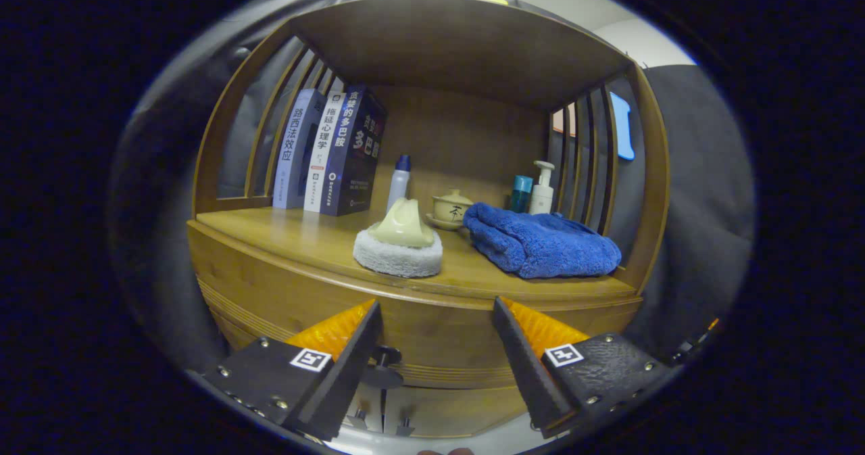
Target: Pull open the drawer, take out the items inside it, and place them on the countertop above the cabinet.
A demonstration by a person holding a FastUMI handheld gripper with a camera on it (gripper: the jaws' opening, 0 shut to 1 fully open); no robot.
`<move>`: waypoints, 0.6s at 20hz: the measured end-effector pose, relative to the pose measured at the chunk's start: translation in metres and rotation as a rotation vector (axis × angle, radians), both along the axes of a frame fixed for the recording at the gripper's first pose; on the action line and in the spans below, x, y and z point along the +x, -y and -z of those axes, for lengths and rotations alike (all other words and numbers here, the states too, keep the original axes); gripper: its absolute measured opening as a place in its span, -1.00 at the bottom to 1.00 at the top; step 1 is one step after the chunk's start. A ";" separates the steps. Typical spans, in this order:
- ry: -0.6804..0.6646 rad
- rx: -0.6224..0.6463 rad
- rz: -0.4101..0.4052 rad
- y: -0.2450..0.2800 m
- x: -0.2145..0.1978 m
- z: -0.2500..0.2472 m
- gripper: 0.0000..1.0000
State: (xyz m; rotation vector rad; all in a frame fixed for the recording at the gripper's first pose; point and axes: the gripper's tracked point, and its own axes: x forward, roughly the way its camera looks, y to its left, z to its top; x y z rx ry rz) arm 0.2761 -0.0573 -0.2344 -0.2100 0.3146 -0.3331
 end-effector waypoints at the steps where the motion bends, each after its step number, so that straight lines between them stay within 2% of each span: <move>1: -0.003 -0.003 -0.006 0.001 0.000 0.000 0.98; 5: 0.021 0.086 -0.039 0.001 -0.009 -0.006 0.94; 12: 0.108 0.026 -0.071 0.056 -0.043 -0.060 0.93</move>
